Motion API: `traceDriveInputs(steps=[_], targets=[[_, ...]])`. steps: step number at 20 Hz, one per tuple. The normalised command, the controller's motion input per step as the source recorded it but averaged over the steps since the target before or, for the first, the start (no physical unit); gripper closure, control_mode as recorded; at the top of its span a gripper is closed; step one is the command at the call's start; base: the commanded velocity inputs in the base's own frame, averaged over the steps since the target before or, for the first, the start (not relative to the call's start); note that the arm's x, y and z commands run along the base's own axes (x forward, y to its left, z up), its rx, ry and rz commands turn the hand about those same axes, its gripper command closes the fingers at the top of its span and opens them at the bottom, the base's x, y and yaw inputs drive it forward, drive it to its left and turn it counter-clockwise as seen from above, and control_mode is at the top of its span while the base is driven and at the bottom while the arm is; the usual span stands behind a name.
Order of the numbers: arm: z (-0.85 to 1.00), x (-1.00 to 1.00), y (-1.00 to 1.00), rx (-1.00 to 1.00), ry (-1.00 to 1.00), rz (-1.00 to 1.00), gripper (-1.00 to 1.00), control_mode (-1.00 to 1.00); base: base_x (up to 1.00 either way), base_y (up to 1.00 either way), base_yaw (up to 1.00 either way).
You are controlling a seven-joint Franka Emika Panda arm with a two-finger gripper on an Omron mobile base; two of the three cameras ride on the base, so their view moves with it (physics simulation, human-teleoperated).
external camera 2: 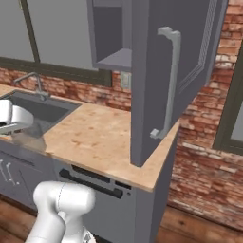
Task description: There is a bowl on the dining counter. Grab a lemon wedge from the fridge and place it in the bowl. Then get the liquor bottle and glass cup from the cabinet and place them next to the bowl.
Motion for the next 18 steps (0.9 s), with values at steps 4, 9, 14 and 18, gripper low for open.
traceDriveInputs(steps=[4, 9, 14, 18], targets=[[0.0, 0.0, 0.0, 0.0, 0.0, 0.0, 1.0, 1.0, -1.0, 0.09, 0.01], [0.0, 0.0, 0.0, 0.0, 0.0, 0.0, 1.0, 1.0, -0.94, 0.7, 0.35], [0.0, 0.0, 0.0, 0.0, 0.0, 0.0, 1.0, 1.0, -0.23, 0.99, 0.77], [0.0, 0.0, 0.0, 0.0, 0.0, 0.0, 1.0, 1.0, 0.0, 0.96, 0.79]])
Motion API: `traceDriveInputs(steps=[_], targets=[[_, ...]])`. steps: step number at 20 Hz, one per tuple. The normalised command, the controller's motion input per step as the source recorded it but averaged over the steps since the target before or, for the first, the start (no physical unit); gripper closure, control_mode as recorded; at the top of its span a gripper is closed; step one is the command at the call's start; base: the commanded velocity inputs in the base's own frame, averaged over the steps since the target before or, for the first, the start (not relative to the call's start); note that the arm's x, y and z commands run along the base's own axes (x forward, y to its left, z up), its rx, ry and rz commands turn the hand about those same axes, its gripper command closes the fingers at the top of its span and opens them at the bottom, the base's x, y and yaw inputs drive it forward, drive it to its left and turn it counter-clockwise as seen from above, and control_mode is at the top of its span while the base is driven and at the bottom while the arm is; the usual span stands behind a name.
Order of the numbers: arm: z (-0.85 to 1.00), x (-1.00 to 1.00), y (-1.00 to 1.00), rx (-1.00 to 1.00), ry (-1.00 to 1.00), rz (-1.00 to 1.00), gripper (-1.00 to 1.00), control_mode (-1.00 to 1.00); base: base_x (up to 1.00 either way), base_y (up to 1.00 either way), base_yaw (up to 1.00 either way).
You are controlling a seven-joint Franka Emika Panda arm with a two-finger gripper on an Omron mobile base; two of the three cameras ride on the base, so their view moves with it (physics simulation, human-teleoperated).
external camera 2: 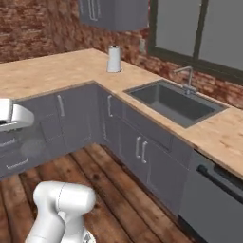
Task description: There is a bowl on the dining counter. Grab a lemon wedge from the fridge and place it in the bowl. Then get the liquor bottle and glass cup from the cabinet and place them next to the bowl.
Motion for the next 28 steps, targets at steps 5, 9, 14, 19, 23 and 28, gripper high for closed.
traceDriveInputs(steps=[5, 9, 14, 19, 23, 28], targets=[[0.0, 0.0, 0.0, 0.0, 0.0, 0.0, 1.0, 1.0, 0.0, 0.93, 0.77], [0.0, 0.0, 0.0, 0.0, 0.0, 0.0, 1.0, 1.0, 0.03, 0.89, 0.73], [0.0, 0.0, 0.0, 0.0, 0.0, 0.0, 1.0, 1.0, 0.13, 0.9, 0.68], [0.0, 0.0, 0.0, 0.0, 0.0, 0.0, 1.0, 1.0, 0.11, 0.99, 0.6], [0.0, 0.0, 0.0, 0.0, 0.0, 0.0, 1.0, 1.0, 0.14, 1.0, 0.51], [0.0, 0.0, 0.0, 0.0, 0.0, 0.0, 1.0, 1.0, 0.65, 1.0, 0.31]])
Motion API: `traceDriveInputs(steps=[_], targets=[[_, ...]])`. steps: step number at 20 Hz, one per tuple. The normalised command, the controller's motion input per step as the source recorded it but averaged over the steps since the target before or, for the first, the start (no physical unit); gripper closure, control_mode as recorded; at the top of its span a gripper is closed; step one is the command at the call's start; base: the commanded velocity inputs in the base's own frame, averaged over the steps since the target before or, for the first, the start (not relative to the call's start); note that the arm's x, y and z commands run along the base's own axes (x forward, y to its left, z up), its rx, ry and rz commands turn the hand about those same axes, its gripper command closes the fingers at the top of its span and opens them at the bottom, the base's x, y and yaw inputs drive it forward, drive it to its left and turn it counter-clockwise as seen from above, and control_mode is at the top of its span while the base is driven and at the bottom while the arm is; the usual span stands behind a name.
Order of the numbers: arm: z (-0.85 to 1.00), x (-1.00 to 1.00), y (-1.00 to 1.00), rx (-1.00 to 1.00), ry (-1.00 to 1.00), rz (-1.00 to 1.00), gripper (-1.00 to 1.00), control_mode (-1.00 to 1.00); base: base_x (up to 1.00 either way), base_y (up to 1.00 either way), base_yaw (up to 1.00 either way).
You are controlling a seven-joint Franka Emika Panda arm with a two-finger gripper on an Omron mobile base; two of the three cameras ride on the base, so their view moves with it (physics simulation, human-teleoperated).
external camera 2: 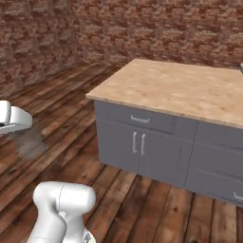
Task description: There is a bowl on the dining counter. Grab a lemon wedge from the fridge and place it in the bowl. Then get the liquor bottle and glass cup from the cabinet and place them next to the bowl.
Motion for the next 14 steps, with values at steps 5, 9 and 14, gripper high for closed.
traceDriveInputs(steps=[5, 9, 14], targets=[[0.0, 0.0, 0.0, 0.0, 0.0, 0.0, 1.0, 1.0, 1.0, 0.96, 0.16], [0.0, 0.0, 0.0, 0.0, 0.0, 0.0, 1.0, 1.0, 1.0, 0.9, 0.09], [0.0, 0.0, 0.0, 0.0, 0.0, 0.0, 1.0, 1.0, 1.0, 0.91, 0.02]])
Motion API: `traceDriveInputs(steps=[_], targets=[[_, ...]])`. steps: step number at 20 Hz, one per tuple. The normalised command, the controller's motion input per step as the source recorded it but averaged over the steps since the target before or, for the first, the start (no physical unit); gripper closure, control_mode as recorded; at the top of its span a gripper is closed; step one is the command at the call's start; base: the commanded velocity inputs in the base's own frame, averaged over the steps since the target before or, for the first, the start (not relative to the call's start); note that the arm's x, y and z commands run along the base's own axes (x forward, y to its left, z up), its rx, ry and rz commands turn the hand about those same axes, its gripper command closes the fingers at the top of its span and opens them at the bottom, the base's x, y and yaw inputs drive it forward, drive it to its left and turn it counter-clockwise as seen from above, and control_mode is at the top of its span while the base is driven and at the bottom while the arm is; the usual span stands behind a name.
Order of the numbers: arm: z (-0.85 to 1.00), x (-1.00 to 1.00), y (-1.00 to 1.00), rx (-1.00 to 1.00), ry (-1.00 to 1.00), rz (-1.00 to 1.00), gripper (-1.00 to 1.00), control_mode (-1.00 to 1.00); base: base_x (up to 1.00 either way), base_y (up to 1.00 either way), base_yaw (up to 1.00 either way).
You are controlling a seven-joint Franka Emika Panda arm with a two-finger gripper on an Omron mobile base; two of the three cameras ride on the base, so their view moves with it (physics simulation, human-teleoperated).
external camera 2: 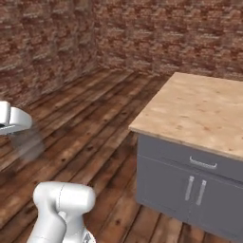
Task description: There is a bowl on the dining counter. Grab a lemon wedge from the fridge and place it in the bowl. Then get the liquor bottle and glass cup from the cabinet and place them next to the bowl.
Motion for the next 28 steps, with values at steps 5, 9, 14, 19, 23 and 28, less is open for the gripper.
traceDriveInputs(steps=[5, 9, 14, 19, 23, 28], targets=[[0.0, 0.0, 0.0, 0.0, 0.0, 0.0, 1.0, 1.0, 1.0, 0.87, -0.01], [0.0, 0.0, 0.0, 0.0, 0.0, 0.0, 1.0, 1.0, 1.0, 0.8, -0.13], [0.0, 0.0, 0.0, 0.0, 0.0, 0.0, 1.0, 1.0, 1.0, 0.64, -0.21], [0.0, 0.0, 0.0, 0.0, 0.0, 0.0, 1.0, 1.0, 1.0, 0.5, -0.29], [0.0, 0.0, 0.0, 0.0, 0.0, 0.0, 1.0, 1.0, 1.0, 0.47, -0.35], [0.0, 0.0, 0.0, 0.0, 0.0, 0.0, 1.0, 1.0, 1.0, 0.49, -0.37]])
